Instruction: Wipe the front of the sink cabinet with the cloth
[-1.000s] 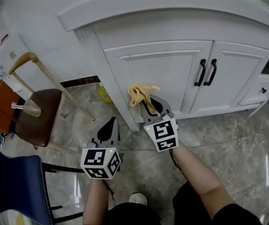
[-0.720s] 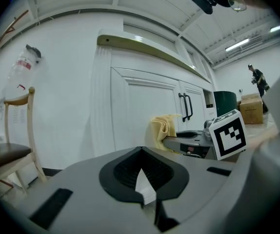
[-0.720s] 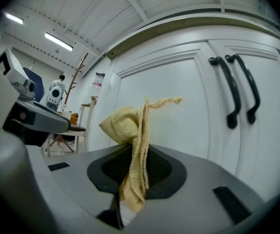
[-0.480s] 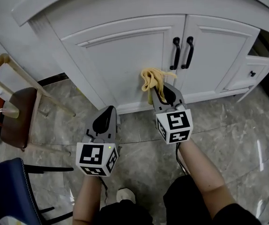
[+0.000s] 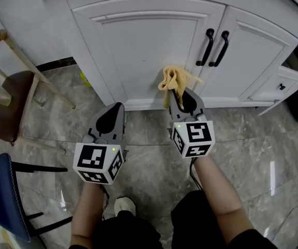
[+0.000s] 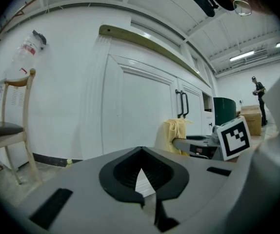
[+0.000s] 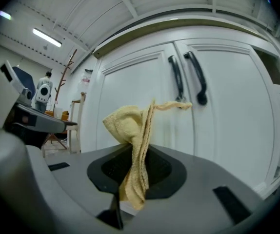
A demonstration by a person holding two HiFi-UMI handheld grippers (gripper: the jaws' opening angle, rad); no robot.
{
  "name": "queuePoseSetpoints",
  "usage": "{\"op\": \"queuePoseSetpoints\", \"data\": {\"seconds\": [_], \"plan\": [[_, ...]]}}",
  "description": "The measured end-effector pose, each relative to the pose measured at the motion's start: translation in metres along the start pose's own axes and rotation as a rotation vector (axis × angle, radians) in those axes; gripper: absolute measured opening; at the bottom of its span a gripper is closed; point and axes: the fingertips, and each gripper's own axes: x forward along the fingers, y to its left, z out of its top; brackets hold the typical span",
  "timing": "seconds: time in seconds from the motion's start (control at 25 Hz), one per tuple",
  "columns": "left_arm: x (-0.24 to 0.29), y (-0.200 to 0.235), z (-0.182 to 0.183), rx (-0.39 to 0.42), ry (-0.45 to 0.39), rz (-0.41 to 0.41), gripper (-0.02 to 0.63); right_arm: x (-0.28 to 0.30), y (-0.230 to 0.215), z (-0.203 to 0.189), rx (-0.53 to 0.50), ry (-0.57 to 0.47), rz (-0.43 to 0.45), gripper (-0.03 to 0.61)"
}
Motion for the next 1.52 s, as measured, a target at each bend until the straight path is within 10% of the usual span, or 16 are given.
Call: {"op": "queuePoseSetpoints", "data": {"seconds": [0.36,0.72,1.52], "plan": [[-0.038,0.097,-0.049,-0.109,0.077,0.21,0.014,0.037,0.124,-0.032,-0.107,0.008,0.222,0.08],[-0.049,0.119,-0.074,-0.156,0.105,0.251,0.014,0.059,0.18,-0.083,-0.182,0.052,0.281,0.081],[0.006,0.033,-0.072,-0.102,0.131,0.086,0.014,0.031,0.042,-0.097,-0.1,0.114,0.014,0.08]]}}
